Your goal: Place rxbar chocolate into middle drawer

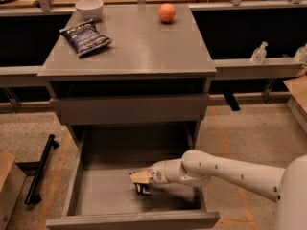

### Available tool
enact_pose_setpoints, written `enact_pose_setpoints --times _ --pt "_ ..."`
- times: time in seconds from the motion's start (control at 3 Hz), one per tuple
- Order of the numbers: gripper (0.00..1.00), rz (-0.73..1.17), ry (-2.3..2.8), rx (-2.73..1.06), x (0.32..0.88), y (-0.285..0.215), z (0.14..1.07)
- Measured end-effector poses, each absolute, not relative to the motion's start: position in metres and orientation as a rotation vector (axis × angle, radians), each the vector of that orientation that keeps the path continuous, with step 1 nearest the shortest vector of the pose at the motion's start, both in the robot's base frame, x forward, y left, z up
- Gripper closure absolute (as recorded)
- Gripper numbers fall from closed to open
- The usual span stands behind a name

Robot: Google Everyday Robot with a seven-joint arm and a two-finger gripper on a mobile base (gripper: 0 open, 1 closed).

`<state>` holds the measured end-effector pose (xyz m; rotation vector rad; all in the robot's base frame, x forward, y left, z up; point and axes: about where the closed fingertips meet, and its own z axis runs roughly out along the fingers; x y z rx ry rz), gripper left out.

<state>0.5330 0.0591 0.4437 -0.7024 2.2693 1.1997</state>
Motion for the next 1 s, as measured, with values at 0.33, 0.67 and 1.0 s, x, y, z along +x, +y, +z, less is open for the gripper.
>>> enact_pose_setpoints --times 0.33,0.67,1.0 --pt "0.15 1.230 2.272 -0.615 0.5403 0.0515 0.4224" --pt "0.00 1.236 2.273 -0.615 0.5395 0.0536 0.4208" --pt "0.00 1.236 2.273 -0.615 0.5395 0.0536 0.4208"
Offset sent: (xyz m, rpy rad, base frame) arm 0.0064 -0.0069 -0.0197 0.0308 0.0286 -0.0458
